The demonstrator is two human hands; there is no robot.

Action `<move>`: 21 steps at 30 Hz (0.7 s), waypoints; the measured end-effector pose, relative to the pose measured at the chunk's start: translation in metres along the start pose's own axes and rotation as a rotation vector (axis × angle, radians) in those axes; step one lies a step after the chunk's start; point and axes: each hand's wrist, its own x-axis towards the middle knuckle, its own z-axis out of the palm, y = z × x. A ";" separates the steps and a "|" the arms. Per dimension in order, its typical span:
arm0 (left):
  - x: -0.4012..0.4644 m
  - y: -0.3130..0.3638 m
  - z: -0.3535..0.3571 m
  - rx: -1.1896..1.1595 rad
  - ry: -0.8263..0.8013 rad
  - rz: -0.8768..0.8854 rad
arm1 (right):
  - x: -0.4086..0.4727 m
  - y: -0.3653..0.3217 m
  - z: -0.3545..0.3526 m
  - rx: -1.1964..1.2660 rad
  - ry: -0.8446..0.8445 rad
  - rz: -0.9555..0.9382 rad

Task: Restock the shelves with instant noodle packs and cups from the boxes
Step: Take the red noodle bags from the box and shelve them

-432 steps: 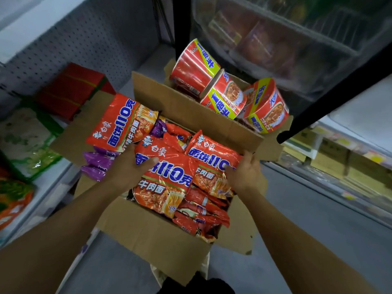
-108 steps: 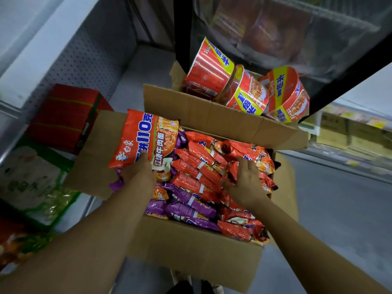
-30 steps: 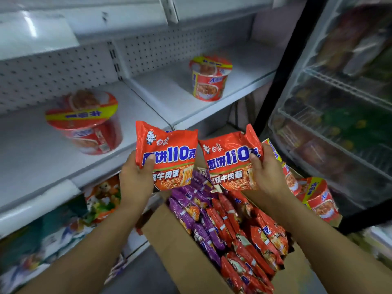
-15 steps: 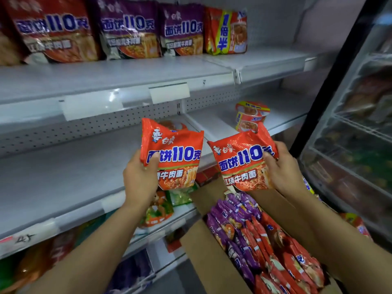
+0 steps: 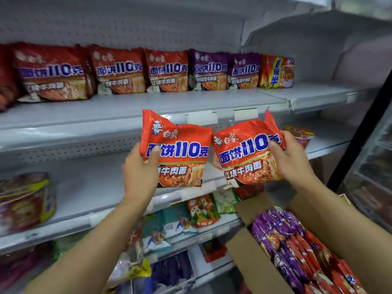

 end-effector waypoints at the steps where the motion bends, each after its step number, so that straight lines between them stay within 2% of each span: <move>1: 0.003 0.003 -0.015 0.006 0.024 0.014 | -0.002 -0.013 0.008 0.015 -0.013 -0.012; 8: 0.022 0.022 -0.106 0.029 0.169 0.073 | -0.006 -0.092 0.061 0.180 -0.109 -0.054; 13: 0.035 0.032 -0.155 0.049 0.255 0.094 | 0.000 -0.134 0.097 0.198 -0.140 -0.105; 21: 0.062 0.046 -0.225 0.107 0.456 0.117 | 0.041 -0.191 0.163 0.369 -0.227 -0.195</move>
